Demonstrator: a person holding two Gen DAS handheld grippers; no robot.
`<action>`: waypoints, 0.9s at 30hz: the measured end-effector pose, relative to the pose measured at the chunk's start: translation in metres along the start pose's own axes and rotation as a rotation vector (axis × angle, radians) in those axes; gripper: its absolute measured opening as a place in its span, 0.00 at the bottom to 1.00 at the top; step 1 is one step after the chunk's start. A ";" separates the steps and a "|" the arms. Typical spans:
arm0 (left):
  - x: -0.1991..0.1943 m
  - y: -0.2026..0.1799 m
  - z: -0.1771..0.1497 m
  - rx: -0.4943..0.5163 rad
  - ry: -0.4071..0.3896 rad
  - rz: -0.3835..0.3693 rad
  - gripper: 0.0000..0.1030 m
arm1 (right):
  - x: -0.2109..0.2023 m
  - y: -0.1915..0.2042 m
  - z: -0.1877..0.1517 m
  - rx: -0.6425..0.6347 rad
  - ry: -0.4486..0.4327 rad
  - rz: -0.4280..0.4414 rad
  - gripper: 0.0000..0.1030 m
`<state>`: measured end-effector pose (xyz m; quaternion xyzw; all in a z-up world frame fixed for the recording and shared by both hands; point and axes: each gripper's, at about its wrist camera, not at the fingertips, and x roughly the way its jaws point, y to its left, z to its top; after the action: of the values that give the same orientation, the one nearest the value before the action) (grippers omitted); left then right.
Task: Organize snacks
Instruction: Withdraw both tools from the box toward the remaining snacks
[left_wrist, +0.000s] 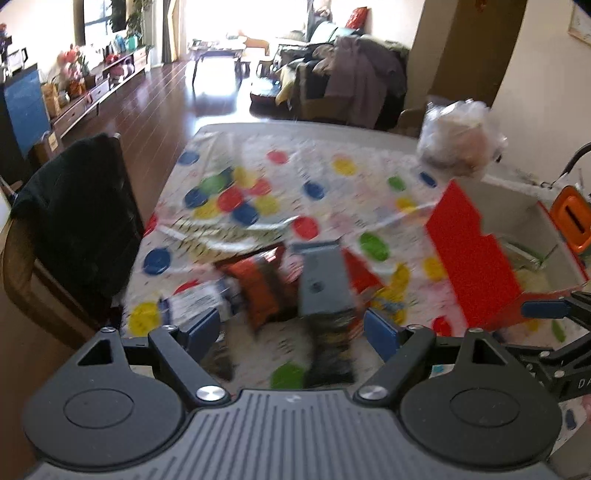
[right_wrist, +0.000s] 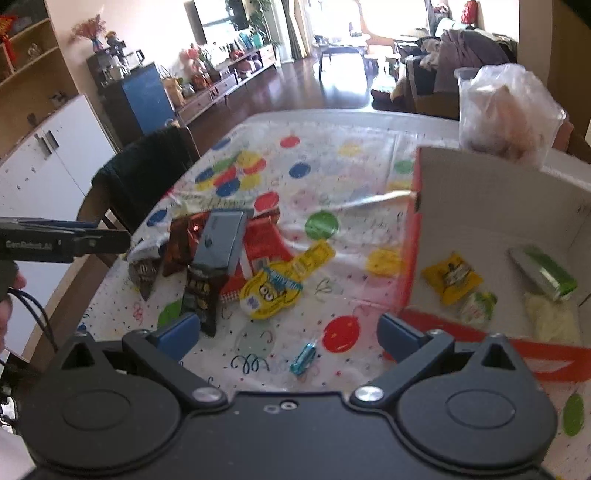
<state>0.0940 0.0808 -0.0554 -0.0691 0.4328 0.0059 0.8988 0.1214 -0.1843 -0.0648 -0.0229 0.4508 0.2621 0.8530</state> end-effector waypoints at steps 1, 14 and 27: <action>0.003 0.007 -0.002 -0.003 0.007 0.006 0.83 | 0.005 0.003 -0.001 -0.002 0.009 -0.010 0.99; 0.063 0.057 -0.025 -0.052 0.124 0.065 0.83 | 0.069 0.019 -0.016 0.028 0.128 -0.113 0.84; 0.096 0.077 -0.022 -0.147 0.192 0.065 0.82 | 0.094 0.010 -0.020 0.097 0.199 -0.176 0.50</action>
<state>0.1311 0.1490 -0.1526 -0.1209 0.5174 0.0601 0.8450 0.1445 -0.1411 -0.1478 -0.0470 0.5417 0.1608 0.8237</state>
